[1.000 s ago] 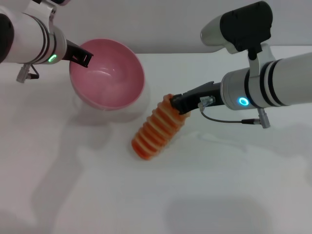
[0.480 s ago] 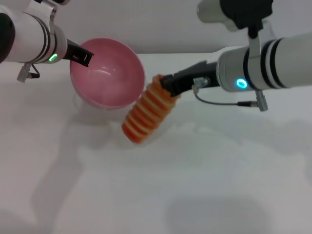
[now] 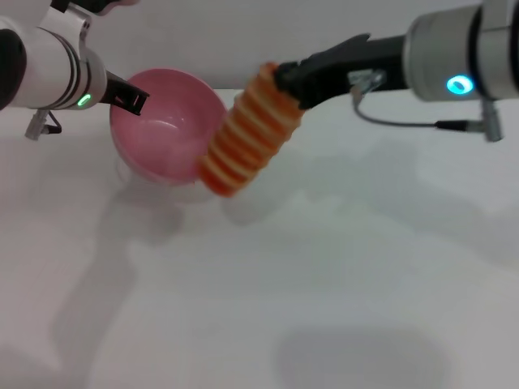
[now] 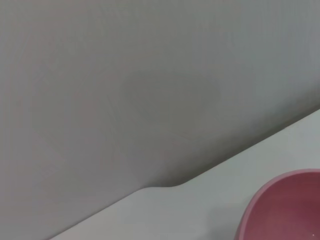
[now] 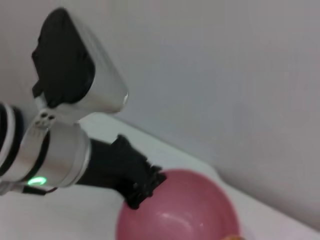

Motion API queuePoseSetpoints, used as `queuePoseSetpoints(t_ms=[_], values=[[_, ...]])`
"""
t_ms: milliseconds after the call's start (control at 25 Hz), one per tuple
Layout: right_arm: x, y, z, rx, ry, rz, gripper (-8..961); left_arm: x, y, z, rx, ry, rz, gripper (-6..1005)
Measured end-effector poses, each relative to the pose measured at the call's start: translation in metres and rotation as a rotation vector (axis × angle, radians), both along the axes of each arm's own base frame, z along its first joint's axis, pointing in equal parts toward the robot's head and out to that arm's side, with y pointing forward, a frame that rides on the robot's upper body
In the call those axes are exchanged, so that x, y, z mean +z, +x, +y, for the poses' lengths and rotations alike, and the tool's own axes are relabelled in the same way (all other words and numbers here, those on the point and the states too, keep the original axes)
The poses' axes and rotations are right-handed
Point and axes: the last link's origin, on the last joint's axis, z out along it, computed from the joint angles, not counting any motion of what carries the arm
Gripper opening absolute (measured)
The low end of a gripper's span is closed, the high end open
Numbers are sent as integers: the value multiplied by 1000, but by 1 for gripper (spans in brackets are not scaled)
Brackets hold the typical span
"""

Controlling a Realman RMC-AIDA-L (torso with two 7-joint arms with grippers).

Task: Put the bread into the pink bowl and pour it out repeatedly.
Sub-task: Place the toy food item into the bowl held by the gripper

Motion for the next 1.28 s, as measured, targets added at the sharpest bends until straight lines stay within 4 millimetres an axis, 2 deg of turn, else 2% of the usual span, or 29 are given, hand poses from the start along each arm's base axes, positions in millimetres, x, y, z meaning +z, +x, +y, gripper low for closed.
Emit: queuePoseSetpoints(t_ms=[160, 280, 400, 680, 1120, 1280], values=[[19, 0, 0, 3, 75, -32, 17, -4, 3, -1, -6, -10, -5, 46], [24, 4, 4, -11, 94, -39, 17, -8, 7, -3, -12, -21, -10, 46], [24, 8, 8, -19, 107, -54, 18, -21, 20, -11, -36, -68, -35, 46], [22, 12, 12, -22, 117, -63, 17, -45, 43, -26, -82, -147, -85, 46], [7, 32, 21, -77, 89, -45, 16, -44, 54, -27, -112, -144, -110, 46], [2, 37, 22, -42, 100, -31, 85, -45, 59, -28, -119, -150, -132, 46]])
